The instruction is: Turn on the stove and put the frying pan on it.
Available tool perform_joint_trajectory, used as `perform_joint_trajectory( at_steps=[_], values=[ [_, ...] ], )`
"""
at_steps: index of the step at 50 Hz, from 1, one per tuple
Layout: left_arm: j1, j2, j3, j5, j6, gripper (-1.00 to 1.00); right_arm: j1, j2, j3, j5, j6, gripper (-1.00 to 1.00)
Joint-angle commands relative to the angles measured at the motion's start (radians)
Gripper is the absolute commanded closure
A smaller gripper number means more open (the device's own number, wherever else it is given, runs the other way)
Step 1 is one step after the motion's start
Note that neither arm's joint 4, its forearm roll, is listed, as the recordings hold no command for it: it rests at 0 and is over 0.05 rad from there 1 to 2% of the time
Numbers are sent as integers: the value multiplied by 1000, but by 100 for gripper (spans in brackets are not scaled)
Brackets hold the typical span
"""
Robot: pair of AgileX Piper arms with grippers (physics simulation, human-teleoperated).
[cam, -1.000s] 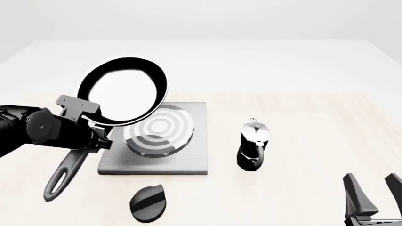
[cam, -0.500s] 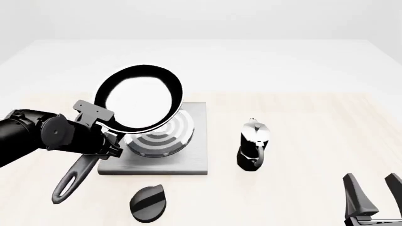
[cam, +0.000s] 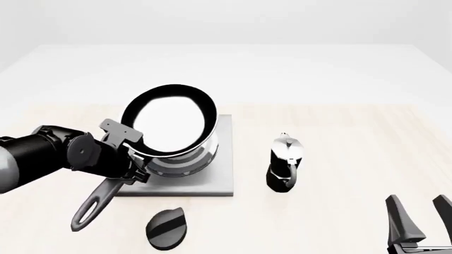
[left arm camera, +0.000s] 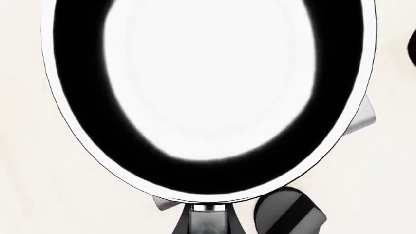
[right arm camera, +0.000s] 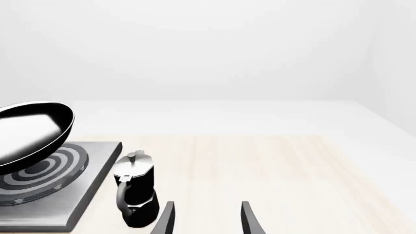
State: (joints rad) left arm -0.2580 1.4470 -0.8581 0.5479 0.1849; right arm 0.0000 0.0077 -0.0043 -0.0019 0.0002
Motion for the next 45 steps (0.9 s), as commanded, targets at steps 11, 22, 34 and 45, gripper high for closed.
perform_joint_trajectory(
  at_steps=[11, 22, 34, 45],
  values=[
    [-30, 58, -36, -24, -8, 100, 0, 0, 0, 0, 0, -100],
    [-27, 86, -43, -33, -8, 100, 0, 0, 0, 0, 0, -100],
    [-25, 107, -58, -21, -24, 100, 0, 0, 0, 0, 0, -100],
    [-30, 129, -47, -33, -28, 100, 0, 0, 0, 0, 0, -100]
  ],
)
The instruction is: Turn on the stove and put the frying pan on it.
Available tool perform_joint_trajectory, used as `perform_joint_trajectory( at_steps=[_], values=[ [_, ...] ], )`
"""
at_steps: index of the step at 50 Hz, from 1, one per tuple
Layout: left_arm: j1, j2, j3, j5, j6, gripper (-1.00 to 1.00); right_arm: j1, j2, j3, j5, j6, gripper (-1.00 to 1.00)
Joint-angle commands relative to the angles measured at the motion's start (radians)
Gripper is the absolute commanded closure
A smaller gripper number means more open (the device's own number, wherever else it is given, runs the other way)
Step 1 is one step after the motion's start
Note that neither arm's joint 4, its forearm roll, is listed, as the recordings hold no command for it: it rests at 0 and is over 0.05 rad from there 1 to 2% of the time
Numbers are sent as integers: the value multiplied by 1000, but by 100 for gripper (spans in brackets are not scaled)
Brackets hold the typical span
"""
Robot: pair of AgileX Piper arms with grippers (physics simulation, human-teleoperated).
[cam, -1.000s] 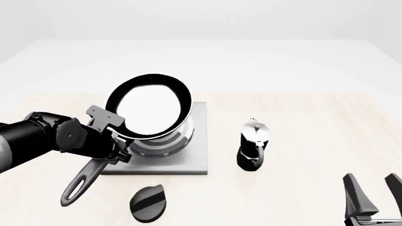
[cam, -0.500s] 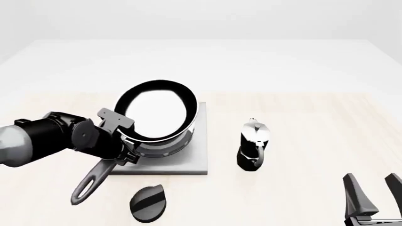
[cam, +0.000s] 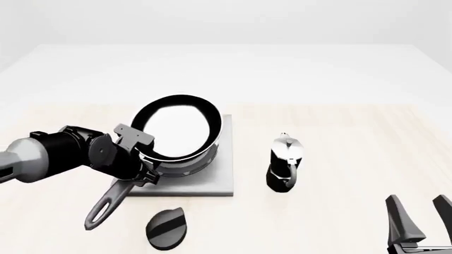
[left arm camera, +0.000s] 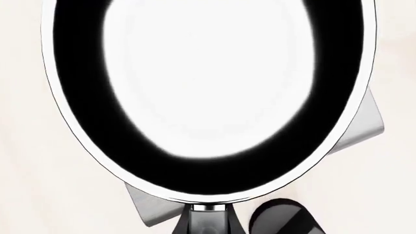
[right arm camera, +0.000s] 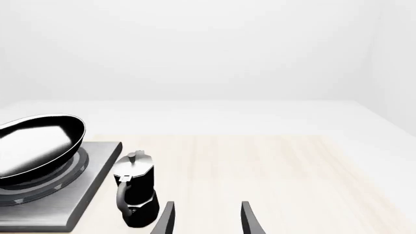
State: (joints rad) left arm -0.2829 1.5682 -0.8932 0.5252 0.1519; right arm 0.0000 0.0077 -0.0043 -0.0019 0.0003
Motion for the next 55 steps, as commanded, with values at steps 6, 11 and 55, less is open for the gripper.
perform_joint_trajectory(
  at_steps=[6, 11, 55],
  values=[
    [-8, 13, -14, -8, 1, 100, 0, 0, 0, 0, 0, -100],
    [-1, 27, -8, -22, 5, 100, 0, 0, 0, 0, 0, -100],
    [17, 70, 16, -56, 20, -100, 0, 0, 0, 0, 0, -100]
  ],
)
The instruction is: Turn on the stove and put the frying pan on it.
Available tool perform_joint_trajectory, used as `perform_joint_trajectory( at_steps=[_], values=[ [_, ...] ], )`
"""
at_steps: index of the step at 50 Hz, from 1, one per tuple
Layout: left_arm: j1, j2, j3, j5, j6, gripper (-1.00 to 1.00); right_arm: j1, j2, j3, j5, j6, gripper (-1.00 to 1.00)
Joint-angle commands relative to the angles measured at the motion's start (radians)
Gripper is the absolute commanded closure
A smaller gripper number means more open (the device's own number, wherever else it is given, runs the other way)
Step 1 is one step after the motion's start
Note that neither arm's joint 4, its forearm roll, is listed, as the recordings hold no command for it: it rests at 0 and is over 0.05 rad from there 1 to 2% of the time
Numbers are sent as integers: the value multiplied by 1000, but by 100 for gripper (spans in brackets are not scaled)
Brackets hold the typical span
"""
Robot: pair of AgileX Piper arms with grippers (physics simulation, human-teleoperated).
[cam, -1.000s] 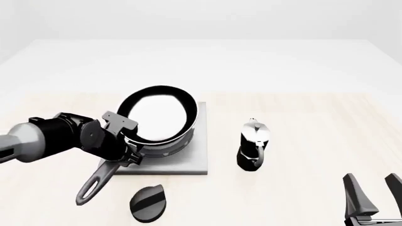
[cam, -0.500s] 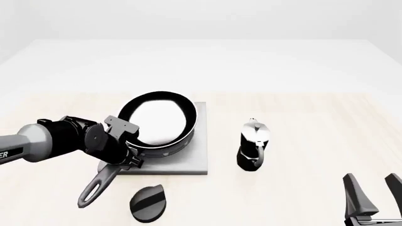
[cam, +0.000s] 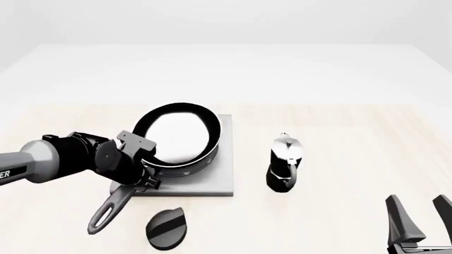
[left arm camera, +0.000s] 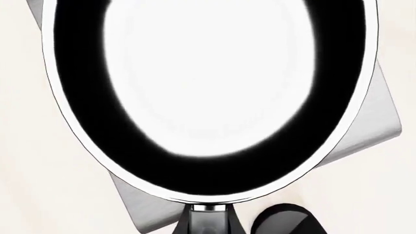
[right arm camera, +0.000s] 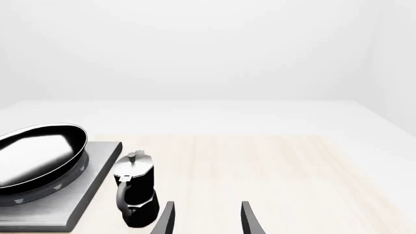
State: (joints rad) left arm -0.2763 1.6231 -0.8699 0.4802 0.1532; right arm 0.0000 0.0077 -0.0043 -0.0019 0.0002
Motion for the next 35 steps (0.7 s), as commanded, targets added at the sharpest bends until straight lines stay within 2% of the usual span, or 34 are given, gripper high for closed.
perform_joint_trajectory(
  at_steps=[1, 16, 26, 35],
  values=[
    [14, 15, -5, -13, 23, -100, 0, 0, 0, 0, 0, -100],
    [53, -1, 14, -26, 73, -100, 0, 0, 0, 0, 0, -100],
    [66, -59, 31, -33, 97, -100, 0, 0, 0, 0, 0, -100],
    [52, -129, 13, 17, 86, -100, 0, 0, 0, 0, 0, -100]
  ],
)
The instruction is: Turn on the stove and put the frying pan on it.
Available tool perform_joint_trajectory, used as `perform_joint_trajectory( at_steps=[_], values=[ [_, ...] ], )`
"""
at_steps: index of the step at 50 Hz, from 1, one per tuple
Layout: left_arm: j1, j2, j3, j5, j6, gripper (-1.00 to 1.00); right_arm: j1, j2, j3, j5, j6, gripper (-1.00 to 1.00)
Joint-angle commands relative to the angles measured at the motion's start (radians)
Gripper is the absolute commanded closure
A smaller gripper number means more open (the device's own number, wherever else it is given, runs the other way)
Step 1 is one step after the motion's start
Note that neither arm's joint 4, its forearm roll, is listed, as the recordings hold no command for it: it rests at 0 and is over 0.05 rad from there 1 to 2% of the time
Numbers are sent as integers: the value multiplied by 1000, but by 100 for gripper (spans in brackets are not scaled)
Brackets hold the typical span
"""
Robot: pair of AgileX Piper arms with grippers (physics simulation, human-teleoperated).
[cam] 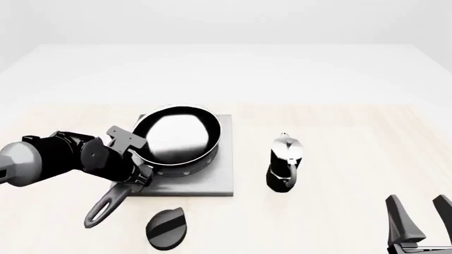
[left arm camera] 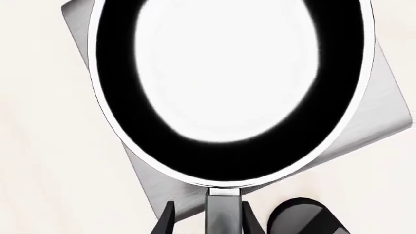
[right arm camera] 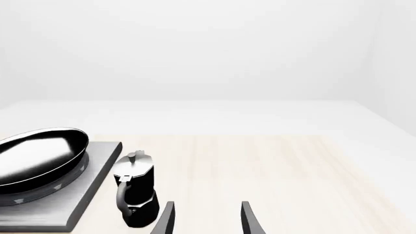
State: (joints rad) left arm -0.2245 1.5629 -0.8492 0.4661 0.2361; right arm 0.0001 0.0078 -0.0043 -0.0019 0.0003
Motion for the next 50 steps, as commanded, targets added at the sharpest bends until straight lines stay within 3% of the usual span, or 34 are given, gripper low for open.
perform_joint_trajectory(
  at_steps=[1, 32, 50],
  values=[
    [0, -69, -8, 32, 3, -100, 0, 0, 0, 0, 0, -100],
    [-2, -278, -46, 137, 13, -100, 0, 0, 0, 0, 0, -100],
    [-3, -378, -48, 127, 16, -100, 0, 0, 0, 0, 0, -100]
  ],
)
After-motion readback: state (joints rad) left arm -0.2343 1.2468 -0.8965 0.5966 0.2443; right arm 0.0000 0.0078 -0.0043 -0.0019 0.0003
